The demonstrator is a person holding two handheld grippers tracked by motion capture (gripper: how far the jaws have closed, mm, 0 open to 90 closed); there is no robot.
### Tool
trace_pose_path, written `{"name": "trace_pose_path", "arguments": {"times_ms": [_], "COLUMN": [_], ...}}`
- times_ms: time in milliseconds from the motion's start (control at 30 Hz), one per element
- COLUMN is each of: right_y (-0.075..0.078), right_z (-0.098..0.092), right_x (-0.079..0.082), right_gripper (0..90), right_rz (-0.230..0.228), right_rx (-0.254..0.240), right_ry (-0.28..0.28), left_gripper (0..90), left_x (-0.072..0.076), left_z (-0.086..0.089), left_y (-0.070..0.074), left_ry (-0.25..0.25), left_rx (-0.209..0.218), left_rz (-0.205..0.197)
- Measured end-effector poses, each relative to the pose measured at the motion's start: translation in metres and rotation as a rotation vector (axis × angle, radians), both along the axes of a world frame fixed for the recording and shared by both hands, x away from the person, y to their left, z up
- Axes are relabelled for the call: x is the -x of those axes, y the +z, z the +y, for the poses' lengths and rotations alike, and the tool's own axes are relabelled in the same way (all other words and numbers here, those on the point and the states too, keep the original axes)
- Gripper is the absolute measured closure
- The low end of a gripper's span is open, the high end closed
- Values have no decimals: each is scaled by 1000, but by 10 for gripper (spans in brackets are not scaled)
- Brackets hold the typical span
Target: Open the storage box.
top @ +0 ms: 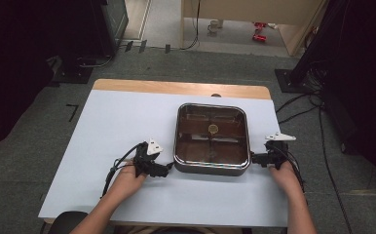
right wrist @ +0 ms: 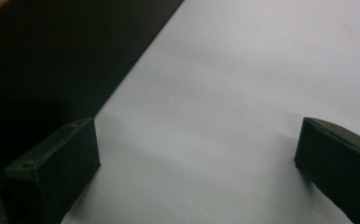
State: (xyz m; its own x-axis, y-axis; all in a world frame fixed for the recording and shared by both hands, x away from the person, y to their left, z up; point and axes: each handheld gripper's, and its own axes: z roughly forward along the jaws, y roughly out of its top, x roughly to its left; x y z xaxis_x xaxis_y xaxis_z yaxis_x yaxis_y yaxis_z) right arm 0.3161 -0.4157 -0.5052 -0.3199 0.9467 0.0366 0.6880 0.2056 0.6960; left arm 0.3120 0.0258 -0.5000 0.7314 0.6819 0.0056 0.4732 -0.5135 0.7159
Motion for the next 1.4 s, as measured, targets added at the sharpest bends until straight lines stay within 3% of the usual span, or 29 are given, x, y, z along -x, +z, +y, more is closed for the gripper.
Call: {"name": "trace_pose_path", "arguments": {"times_ms": [633,833,900,1033,1100,1133,1267,1400], "right_y": [0,0,0,0,0,0,0,0], "right_z": [0,0,0,0,0,0,0,0], "right_x": [0,0,0,0,0,0,0,0], "right_gripper": [0,0,0,0,0,0,0,0], "right_rz": [0,0,0,0,0,1,1,2], "right_rx": [-1,-1,-1,-1,-1,-1,-1,-2], "right_ry": [0,0,0,0,0,-1,-1,0], "left_gripper": [90,115,139,143,148,148,148,152], "left_x": [0,-3,-5,-6,-6,-6,-7,-9], "left_z": [0,1,0,-1,0,4,8,9], "left_y": [0,4,8,11,12,13,15,16], "left_ry": [-7,-12,-20,-27,-41,-74,-116,-145], "left_rx": [-3,-13,-51,-78,-78,-57,-50,-68], "left_rz": [-5,22,52,69,83,108,124,139]}}
